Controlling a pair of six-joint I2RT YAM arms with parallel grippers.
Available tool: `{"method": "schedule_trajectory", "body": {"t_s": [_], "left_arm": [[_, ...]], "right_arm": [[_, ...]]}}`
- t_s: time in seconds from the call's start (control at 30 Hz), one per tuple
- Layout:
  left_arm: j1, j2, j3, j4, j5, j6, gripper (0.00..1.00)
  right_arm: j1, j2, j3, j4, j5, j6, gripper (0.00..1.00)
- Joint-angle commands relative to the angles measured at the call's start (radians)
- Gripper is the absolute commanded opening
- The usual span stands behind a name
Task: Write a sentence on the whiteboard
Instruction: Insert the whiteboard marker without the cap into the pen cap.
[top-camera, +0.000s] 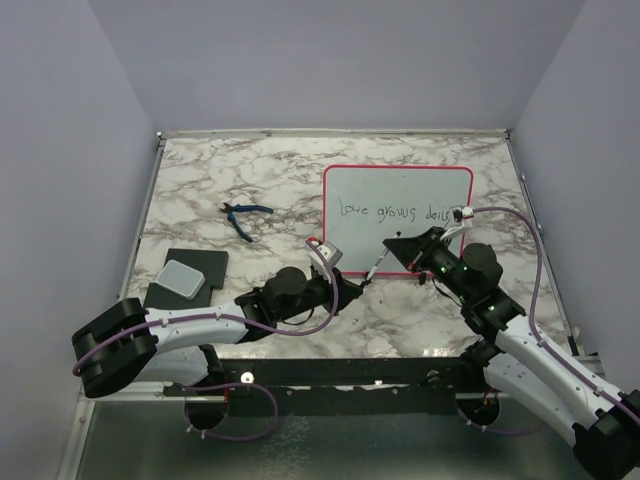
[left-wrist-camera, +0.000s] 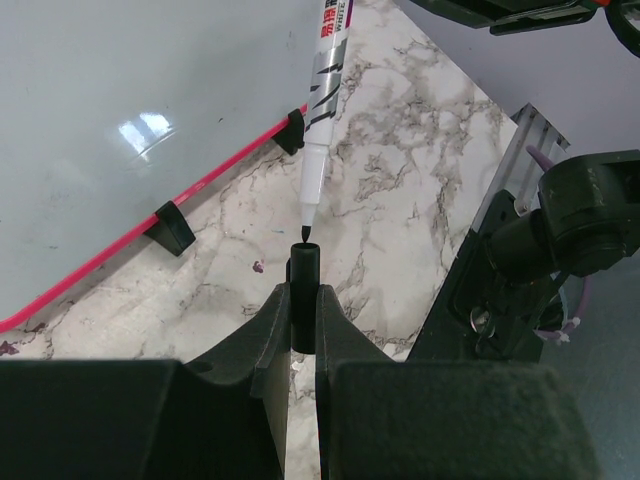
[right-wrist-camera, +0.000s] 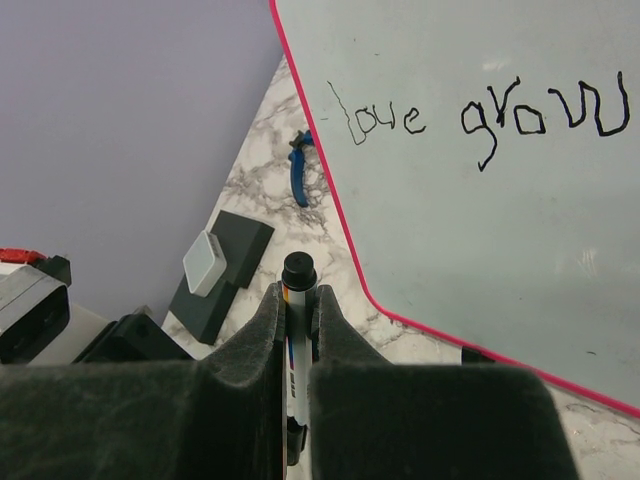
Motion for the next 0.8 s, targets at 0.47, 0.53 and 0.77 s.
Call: {"method": "schedule_trajectory", "body": {"t_s": [0.47,0.53,0.77], "left_arm": [[0.003,0.009,0.011,0.028,0.025,-0.001,0.00],[0.003,0.006,0.010,0.028,0.019,-0.001,0.00],[0.003,-0.007,0.007,0.032,0.015,-0.002,0.00]], "right_arm": [[0.007,0.003,0.009,0.024,-0.038,-0.003,0.01],[0.007,0.006,0.007,0.021,-0.039,-0.004,0.01],[0.007,0.008,-0.003,0.031,-0.041,-0.001,0.01]]}}
